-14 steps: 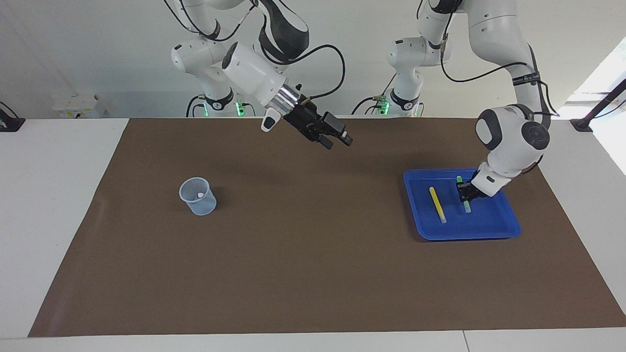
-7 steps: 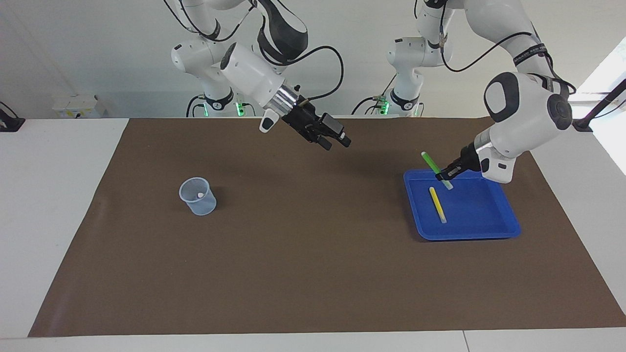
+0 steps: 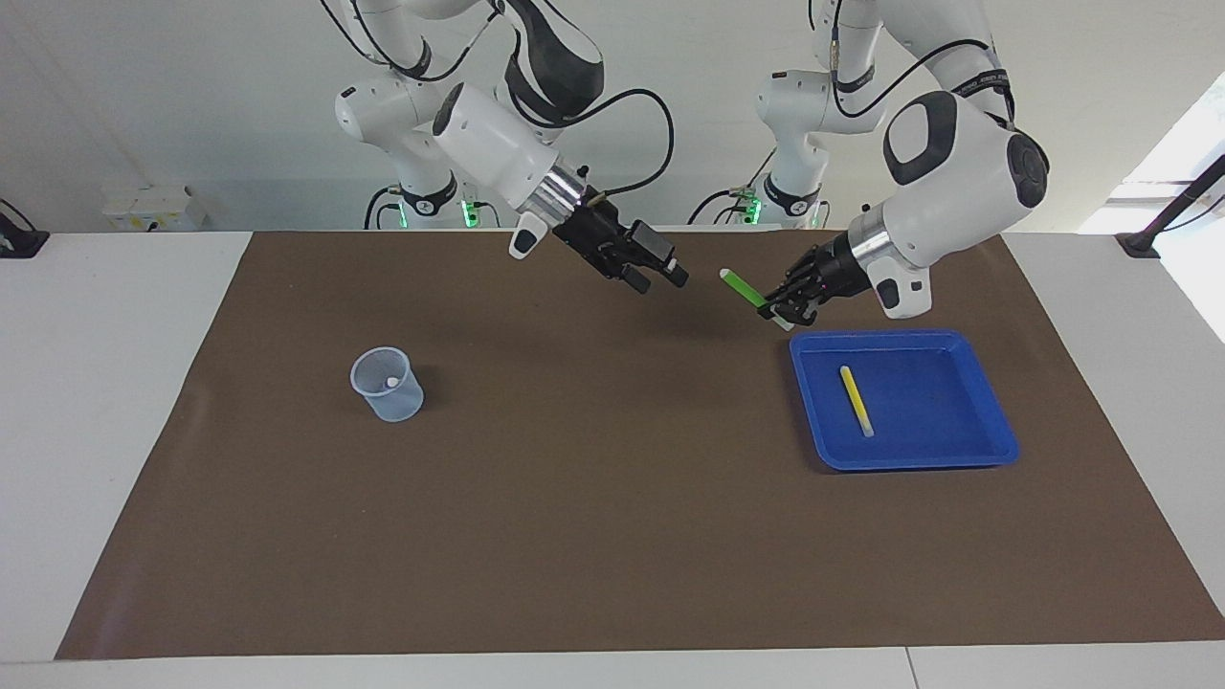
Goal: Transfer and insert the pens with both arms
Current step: 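Lift the green pen with the left gripper while the right gripper approaches, then grasp the green pen with the right gripper, open the left gripper, then insert the green pen into the cup with the right gripper, then release the green pen while the left gripper grasps the yellow pen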
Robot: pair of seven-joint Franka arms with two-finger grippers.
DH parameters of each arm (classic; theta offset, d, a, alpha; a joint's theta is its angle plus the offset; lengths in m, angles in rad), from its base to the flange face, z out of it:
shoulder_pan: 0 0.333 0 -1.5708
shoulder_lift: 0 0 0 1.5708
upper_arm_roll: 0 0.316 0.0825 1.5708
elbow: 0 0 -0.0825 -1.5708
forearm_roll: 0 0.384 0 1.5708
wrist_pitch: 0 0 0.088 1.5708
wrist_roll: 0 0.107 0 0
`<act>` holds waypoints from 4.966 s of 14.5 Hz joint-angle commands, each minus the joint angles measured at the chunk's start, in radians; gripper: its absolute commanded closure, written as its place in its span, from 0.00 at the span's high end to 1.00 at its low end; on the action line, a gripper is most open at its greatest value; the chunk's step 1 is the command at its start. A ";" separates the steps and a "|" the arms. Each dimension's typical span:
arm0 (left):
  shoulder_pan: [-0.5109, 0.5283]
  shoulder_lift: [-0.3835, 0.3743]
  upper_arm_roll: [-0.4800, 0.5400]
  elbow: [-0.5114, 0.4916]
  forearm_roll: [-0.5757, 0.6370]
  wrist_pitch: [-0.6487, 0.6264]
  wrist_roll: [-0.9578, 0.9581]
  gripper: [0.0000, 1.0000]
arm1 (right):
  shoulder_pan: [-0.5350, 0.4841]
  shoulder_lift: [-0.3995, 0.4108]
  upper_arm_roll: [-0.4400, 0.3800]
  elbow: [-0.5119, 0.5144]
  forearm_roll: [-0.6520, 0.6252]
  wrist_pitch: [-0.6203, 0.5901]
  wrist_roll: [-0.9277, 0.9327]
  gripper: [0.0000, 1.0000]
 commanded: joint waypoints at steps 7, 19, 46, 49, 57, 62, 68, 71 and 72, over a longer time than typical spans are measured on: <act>-0.094 -0.070 0.014 -0.087 -0.079 0.091 -0.175 0.00 | 0.031 0.004 -0.002 0.002 -0.024 -0.024 -0.050 0.80; -0.094 -0.075 0.014 -0.087 -0.089 0.097 -0.178 0.00 | 0.016 0.004 0.000 0.022 -0.033 -0.067 -0.067 0.54; -0.001 -0.109 0.024 -0.162 0.174 0.135 0.574 1.00 | -0.538 0.000 -0.012 0.283 -0.951 -0.972 -0.895 0.00; 0.038 -0.093 0.026 -0.189 0.274 0.158 0.872 1.00 | -0.546 -0.025 -0.012 0.191 -1.073 -0.857 -0.995 0.00; 0.058 -0.001 0.024 -0.268 0.544 0.342 1.268 1.00 | -0.582 -0.040 -0.012 -0.020 -1.075 -0.615 -1.055 0.00; 0.093 0.046 0.024 -0.361 0.622 0.561 1.284 0.99 | -0.587 -0.043 -0.012 -0.013 -1.067 -0.638 -1.056 1.00; 0.127 0.144 0.023 -0.364 0.622 0.686 1.359 0.86 | -0.572 -0.046 -0.008 0.076 -0.773 -0.733 -0.988 1.00; 0.127 0.160 0.023 -0.355 0.622 0.694 1.359 0.76 | -0.563 -0.048 0.006 0.078 -0.577 -0.750 -0.791 1.00; 0.125 0.161 0.023 -0.354 0.622 0.694 1.358 0.72 | -0.547 -0.048 0.012 0.078 -0.503 -0.748 -0.710 1.00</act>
